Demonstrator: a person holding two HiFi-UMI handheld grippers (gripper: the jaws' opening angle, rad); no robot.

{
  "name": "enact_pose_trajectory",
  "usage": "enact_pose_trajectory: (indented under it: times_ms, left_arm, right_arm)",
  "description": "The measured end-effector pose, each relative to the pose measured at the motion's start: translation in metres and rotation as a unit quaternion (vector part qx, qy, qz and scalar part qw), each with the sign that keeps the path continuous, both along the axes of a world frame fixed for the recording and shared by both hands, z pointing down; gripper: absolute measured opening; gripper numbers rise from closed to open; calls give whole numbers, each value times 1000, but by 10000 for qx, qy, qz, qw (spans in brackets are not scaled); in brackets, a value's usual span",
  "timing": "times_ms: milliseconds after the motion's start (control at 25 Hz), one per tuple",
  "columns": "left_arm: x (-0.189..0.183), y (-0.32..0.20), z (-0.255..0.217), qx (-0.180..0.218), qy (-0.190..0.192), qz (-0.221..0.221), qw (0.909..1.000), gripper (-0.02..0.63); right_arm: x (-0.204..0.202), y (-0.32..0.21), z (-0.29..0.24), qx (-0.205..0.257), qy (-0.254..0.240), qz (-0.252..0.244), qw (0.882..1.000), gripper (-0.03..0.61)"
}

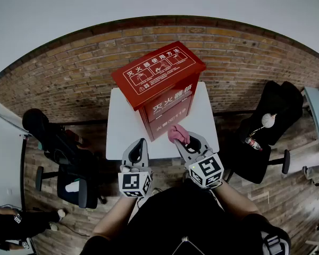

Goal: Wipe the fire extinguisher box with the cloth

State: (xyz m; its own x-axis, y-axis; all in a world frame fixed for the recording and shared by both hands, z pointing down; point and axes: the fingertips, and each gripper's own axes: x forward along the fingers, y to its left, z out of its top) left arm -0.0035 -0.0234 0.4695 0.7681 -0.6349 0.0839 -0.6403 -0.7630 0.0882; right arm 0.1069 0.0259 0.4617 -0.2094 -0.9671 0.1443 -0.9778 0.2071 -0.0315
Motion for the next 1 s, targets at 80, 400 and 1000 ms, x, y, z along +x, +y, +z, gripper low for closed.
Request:
enact_pose_trajectory:
  times_ms: [80,400,1000]
  left_arm:
    - [0,-1,-1,3,2,12,10000,29]
    - [-4,-2,-2,15,90,106,9999,29]
    - [-39,-11,5,-96,94,-12,9999,29]
  right_arm:
    - [-1,-1,0,-36,-6,-15,10000,106]
    - [-3,-9,6,-460,-280,-210,9983,107]
    - [-12,-49,-47,-1366,518,-1344,9801,106]
